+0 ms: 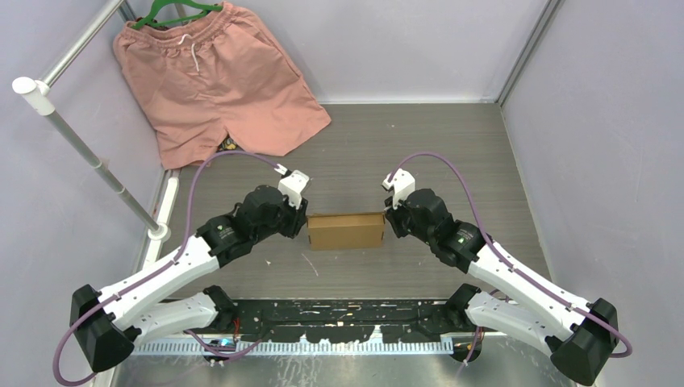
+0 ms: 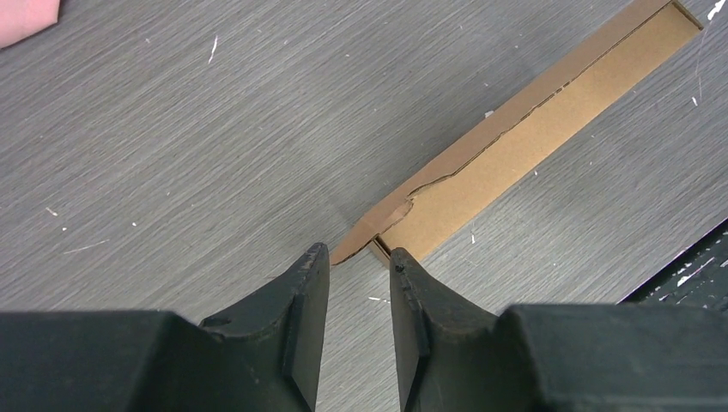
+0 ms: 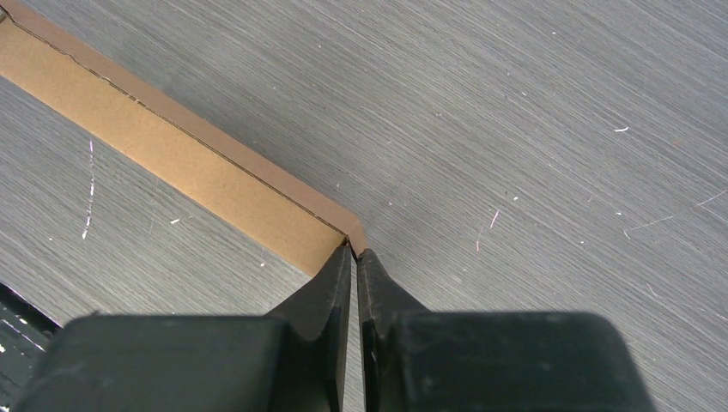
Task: Fold the paper box
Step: Close the paper box at the center of the board.
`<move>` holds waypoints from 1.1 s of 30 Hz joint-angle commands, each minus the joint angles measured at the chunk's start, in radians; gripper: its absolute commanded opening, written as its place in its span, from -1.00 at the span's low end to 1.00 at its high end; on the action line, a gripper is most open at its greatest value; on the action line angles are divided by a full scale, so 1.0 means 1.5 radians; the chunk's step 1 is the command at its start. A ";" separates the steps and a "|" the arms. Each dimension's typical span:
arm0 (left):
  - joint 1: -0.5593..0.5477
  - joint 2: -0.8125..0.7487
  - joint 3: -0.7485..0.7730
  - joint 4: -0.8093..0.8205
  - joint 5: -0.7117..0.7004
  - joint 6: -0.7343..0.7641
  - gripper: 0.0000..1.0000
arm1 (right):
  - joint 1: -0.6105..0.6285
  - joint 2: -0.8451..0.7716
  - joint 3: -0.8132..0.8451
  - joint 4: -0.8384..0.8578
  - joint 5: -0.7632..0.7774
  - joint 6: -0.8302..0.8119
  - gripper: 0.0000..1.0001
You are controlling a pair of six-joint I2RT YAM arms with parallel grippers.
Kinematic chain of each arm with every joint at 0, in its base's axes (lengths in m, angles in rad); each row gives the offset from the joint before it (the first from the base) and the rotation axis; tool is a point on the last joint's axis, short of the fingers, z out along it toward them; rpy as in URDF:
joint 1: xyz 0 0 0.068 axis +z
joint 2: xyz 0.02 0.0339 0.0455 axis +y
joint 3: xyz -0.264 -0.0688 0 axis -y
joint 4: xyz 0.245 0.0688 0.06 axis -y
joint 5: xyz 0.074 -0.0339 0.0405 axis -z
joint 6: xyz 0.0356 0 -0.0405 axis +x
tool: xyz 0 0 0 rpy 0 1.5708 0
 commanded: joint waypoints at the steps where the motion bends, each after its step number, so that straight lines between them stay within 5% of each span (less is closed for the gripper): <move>1: -0.001 -0.005 0.020 0.033 -0.013 0.001 -0.33 | 0.004 -0.006 0.012 0.028 0.007 -0.009 -0.76; 33: -0.001 0.028 0.035 0.056 -0.005 0.006 -0.57 | 0.004 -0.008 0.011 0.029 0.006 -0.010 -0.81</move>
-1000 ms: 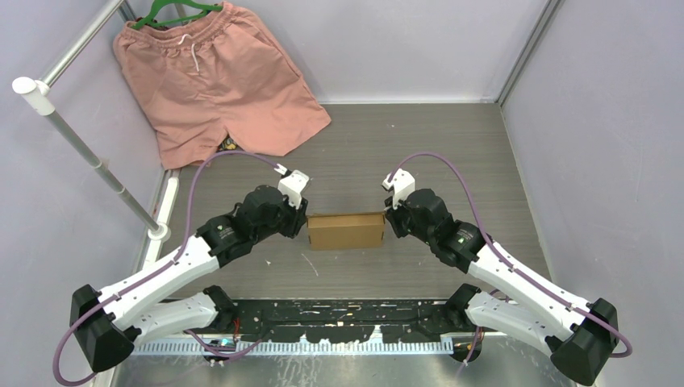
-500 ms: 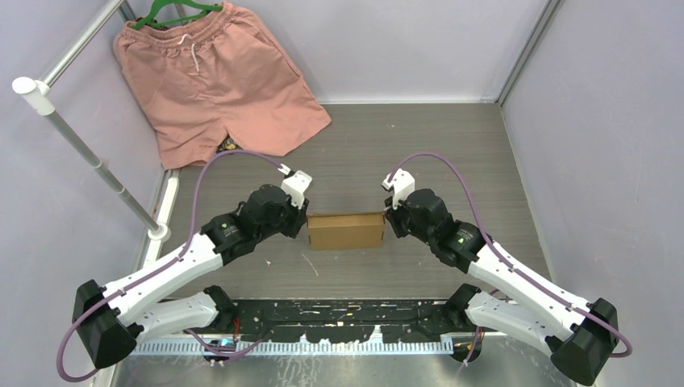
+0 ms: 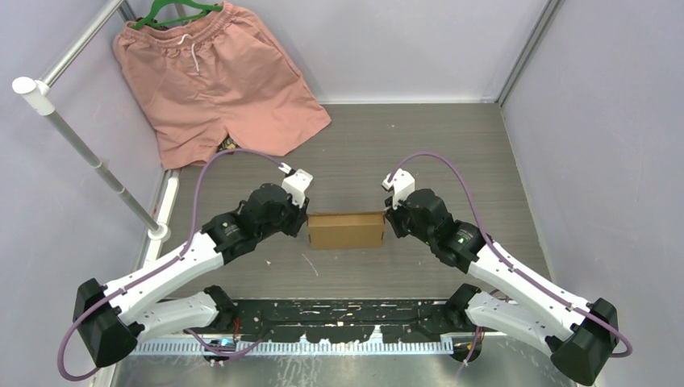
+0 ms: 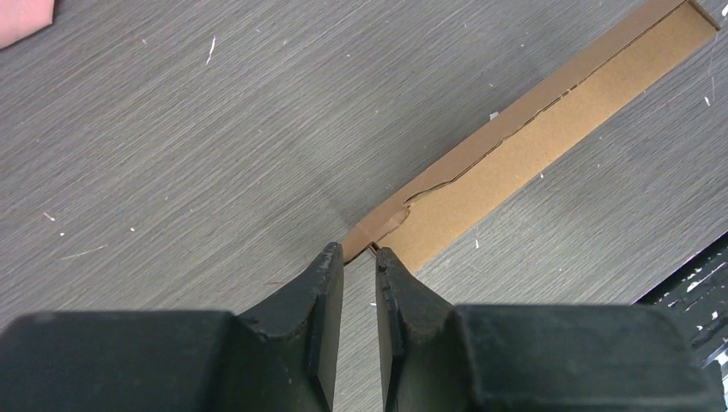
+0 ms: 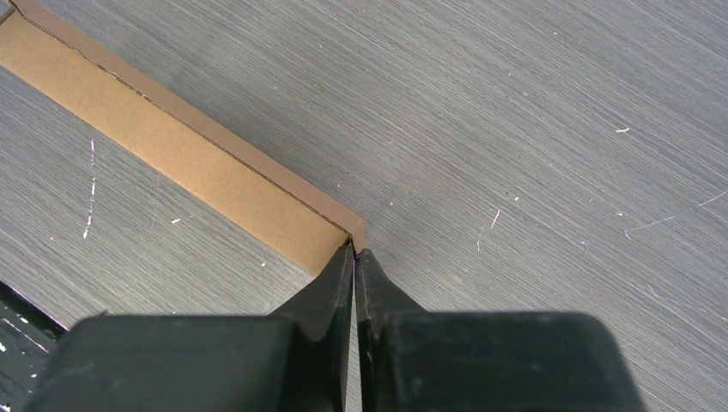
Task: Fold the paper box
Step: Close the paper box at the center of the board.
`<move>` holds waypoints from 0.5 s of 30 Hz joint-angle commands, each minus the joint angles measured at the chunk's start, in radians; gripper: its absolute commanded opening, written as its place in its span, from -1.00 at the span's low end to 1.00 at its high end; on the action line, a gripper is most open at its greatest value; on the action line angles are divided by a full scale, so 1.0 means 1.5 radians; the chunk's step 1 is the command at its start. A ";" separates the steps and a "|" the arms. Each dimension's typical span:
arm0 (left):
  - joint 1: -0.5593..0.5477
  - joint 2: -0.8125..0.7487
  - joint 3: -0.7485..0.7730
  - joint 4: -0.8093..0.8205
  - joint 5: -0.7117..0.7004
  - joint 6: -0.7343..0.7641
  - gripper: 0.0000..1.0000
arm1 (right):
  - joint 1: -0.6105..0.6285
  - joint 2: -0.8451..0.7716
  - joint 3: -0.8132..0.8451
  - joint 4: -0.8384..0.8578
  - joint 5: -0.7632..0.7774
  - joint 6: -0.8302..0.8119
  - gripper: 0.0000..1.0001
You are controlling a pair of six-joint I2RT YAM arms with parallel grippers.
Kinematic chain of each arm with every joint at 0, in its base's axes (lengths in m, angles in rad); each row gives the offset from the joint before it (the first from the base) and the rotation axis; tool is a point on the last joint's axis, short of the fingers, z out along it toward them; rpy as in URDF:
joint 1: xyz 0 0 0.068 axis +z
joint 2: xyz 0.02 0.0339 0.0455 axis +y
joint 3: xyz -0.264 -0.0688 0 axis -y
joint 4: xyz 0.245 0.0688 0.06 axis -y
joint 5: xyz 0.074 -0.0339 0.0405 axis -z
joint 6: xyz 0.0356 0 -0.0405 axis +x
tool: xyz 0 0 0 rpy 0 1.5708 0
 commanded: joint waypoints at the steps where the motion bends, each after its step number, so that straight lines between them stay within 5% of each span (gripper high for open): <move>1: -0.001 0.001 0.031 0.048 -0.003 0.003 -0.58 | 0.004 -0.007 0.012 0.028 0.006 -0.010 -0.81; 15: -0.002 0.008 0.036 0.047 -0.008 0.003 -0.72 | 0.004 -0.008 0.012 0.029 0.003 -0.010 -0.83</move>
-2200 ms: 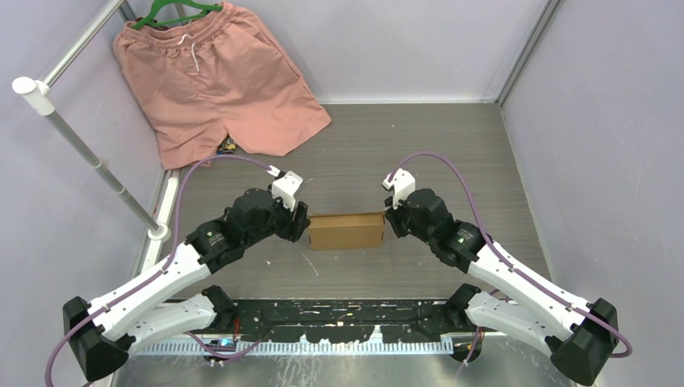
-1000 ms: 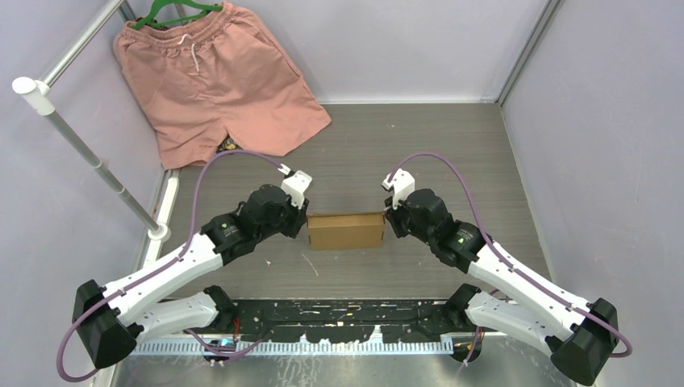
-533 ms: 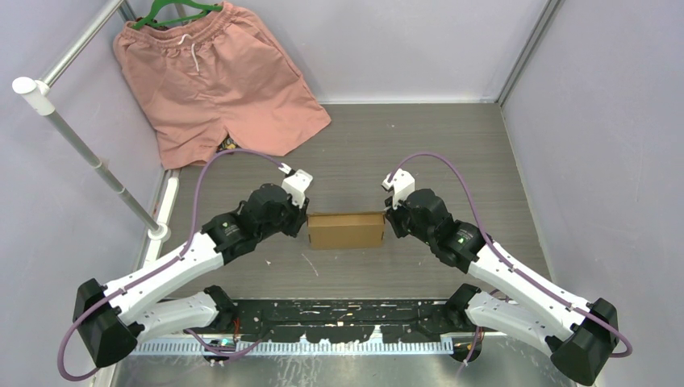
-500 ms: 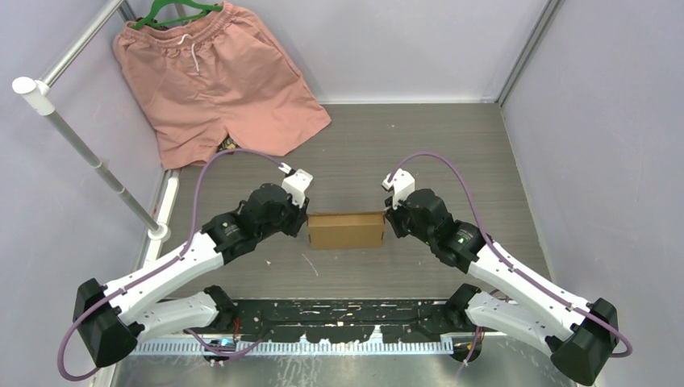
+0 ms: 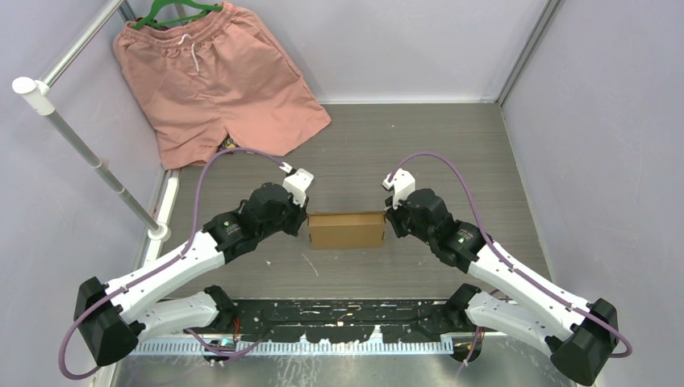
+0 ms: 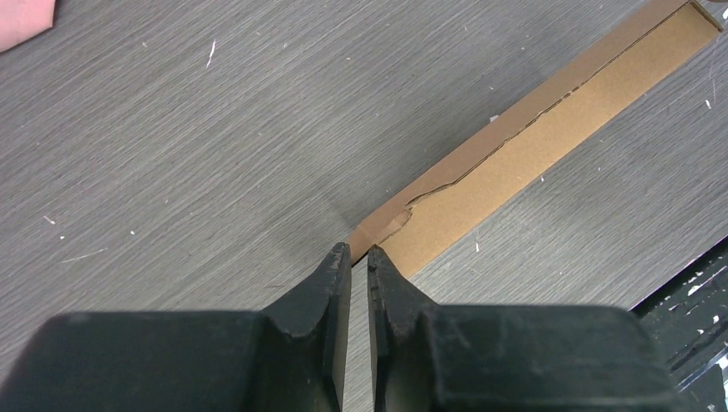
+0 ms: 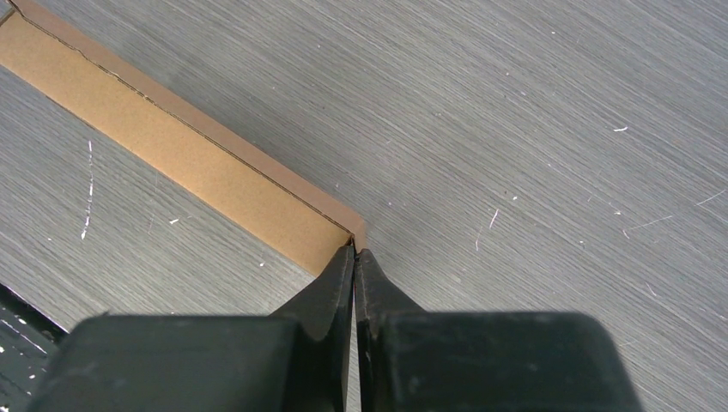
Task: Fold the paper box
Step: Close the paper box at the center of the board.
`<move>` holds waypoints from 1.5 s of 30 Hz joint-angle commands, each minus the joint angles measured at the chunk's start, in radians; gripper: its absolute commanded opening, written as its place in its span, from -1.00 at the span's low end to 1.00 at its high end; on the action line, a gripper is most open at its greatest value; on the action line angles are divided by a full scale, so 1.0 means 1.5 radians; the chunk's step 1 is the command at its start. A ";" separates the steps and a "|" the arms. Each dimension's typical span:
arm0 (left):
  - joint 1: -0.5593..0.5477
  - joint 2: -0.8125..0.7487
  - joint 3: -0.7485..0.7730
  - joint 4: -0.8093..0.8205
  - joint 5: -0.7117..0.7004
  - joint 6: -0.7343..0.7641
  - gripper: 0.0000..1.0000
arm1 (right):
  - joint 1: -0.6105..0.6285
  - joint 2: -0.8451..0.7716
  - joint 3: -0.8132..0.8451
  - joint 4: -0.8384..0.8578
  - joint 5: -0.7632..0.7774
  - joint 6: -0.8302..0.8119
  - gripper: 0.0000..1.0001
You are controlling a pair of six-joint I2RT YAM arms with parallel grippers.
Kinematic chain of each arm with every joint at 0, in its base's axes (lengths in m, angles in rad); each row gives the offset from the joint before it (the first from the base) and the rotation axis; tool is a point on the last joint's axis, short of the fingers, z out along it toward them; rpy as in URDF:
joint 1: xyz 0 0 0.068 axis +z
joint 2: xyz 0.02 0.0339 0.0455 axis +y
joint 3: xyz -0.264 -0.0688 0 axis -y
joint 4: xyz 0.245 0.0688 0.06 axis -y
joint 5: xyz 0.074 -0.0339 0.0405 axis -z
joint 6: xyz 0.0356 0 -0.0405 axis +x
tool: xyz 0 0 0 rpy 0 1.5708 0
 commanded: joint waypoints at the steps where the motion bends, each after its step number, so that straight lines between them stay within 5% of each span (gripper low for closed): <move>1: -0.001 0.001 0.034 0.039 -0.007 0.002 -0.72 | 0.004 -0.008 0.013 0.029 0.003 -0.009 -0.83; 45: -0.002 0.029 0.054 0.021 -0.014 -0.015 -0.96 | 0.004 0.007 0.047 0.009 0.001 0.007 -0.98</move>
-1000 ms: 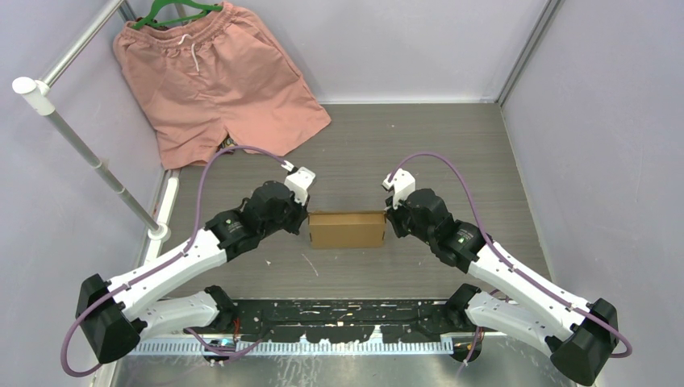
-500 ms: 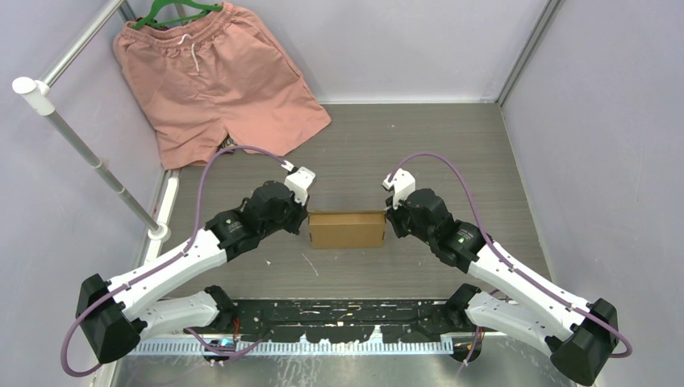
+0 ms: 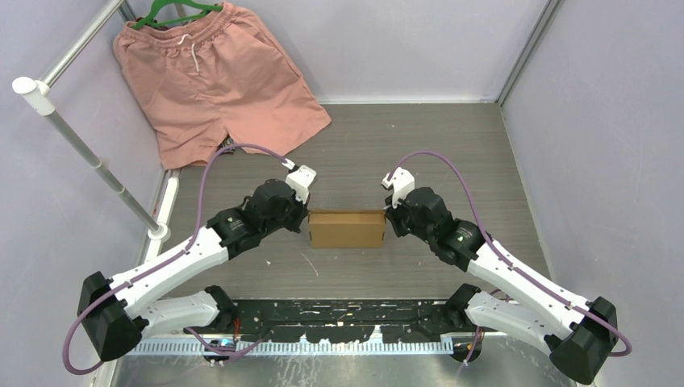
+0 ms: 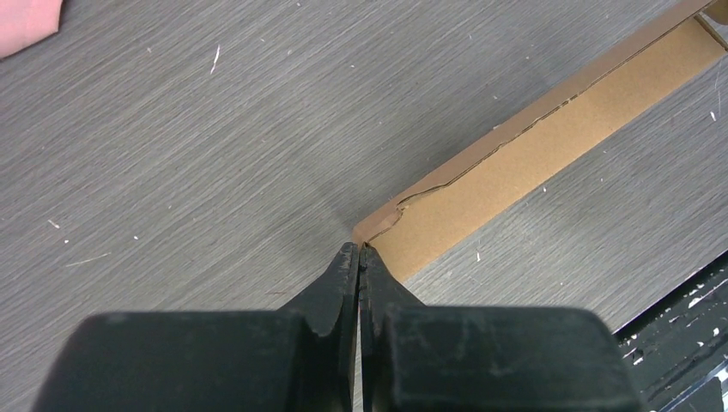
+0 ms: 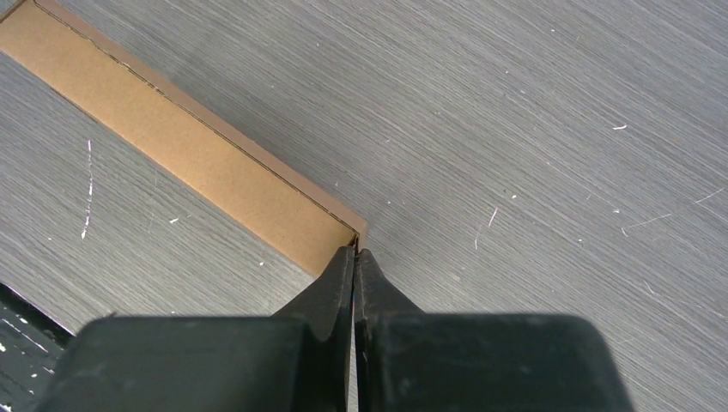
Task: Fold the paper box
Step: Close the paper box at the center of the board.
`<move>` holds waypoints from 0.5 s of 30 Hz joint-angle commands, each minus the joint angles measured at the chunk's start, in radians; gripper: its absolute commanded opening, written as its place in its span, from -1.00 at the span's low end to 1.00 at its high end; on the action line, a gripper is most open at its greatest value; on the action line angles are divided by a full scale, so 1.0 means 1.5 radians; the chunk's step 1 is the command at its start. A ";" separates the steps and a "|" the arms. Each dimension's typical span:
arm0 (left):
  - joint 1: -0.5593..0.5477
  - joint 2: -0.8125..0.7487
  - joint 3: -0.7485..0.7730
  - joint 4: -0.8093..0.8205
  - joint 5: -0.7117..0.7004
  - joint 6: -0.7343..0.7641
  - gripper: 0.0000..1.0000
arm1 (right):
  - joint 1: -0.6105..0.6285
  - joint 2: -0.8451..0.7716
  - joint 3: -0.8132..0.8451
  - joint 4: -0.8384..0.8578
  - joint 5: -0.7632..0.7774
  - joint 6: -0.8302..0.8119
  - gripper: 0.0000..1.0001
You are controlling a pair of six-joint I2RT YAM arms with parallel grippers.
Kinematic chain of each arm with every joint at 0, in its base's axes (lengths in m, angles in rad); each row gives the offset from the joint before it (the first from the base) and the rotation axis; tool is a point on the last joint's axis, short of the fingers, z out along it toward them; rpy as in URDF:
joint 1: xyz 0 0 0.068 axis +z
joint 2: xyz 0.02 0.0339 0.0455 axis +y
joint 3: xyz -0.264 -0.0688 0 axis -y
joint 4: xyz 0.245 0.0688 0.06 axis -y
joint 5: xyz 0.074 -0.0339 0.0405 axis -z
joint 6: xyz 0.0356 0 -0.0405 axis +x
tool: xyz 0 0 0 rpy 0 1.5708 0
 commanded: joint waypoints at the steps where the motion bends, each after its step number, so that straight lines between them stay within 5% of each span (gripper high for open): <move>1: -0.002 0.002 0.034 0.020 -0.009 -0.010 -0.97 | 0.004 -0.002 0.039 0.017 0.000 0.006 -0.98; 15: -0.002 -0.003 0.047 -0.001 0.003 -0.034 -1.00 | 0.004 0.002 0.056 -0.002 -0.011 0.032 -0.98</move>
